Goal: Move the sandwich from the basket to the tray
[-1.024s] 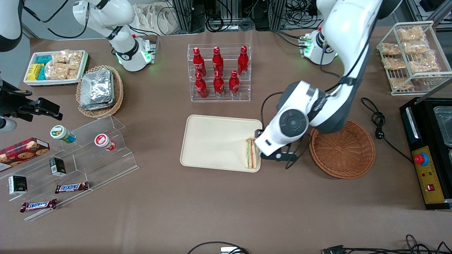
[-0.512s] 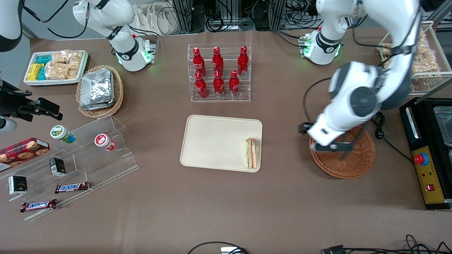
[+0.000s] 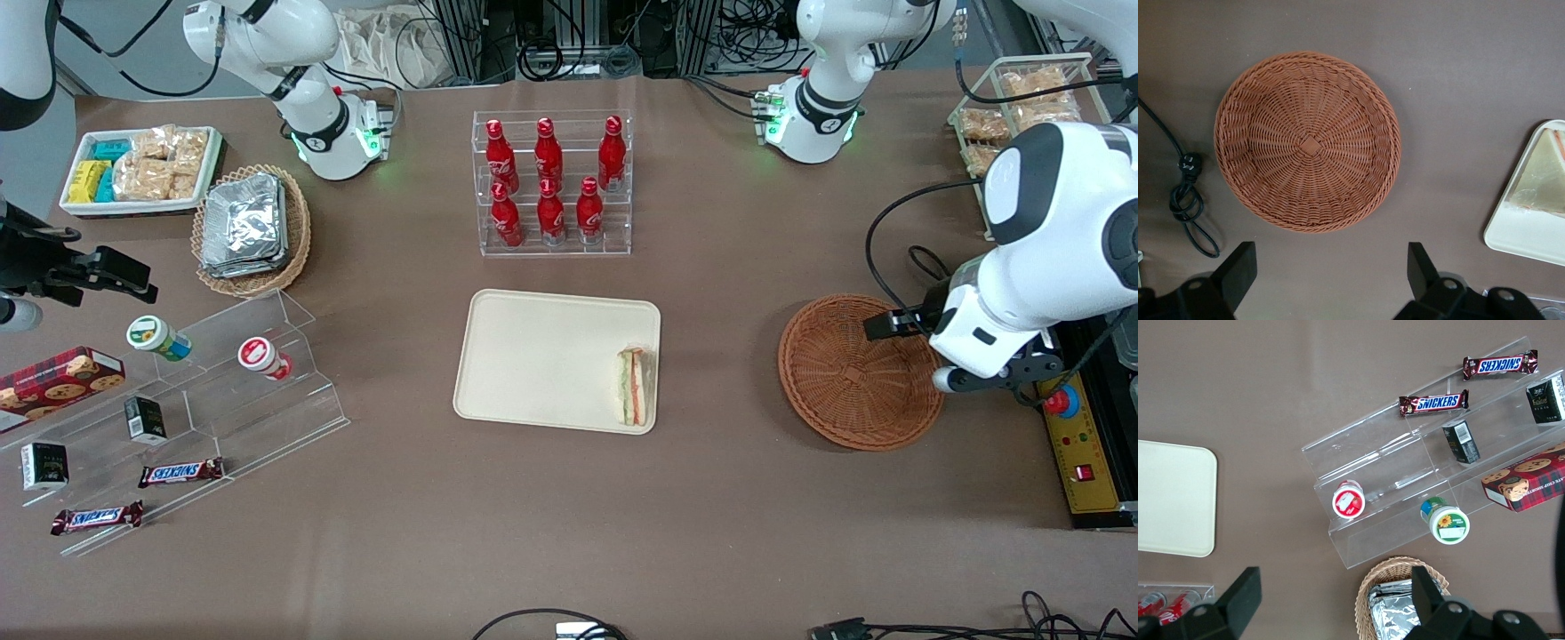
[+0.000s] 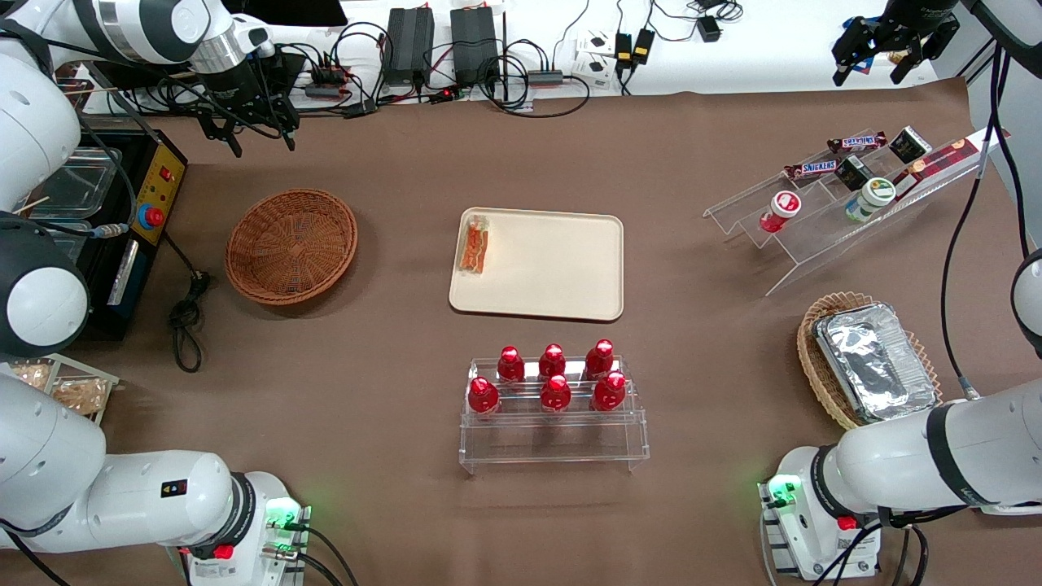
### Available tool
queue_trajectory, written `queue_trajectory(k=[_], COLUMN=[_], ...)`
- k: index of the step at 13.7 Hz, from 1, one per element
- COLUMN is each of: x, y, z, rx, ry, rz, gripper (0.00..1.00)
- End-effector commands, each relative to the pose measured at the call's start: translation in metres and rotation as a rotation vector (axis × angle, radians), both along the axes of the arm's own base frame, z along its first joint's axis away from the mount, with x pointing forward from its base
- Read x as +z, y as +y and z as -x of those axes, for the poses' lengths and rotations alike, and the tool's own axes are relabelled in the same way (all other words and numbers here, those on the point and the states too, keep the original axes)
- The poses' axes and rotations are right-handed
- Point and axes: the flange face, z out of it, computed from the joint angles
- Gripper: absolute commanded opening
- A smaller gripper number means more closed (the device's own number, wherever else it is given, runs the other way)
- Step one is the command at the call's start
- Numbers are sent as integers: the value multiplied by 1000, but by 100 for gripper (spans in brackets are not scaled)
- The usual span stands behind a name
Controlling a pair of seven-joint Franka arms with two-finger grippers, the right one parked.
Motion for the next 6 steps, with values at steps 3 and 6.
queue_trajectory(k=[3, 6], x=[12, 11], y=[6, 7], z=[-11, -10], rx=[23, 26], ry=[6, 9], rz=[-1, -2], gripper=[100, 100])
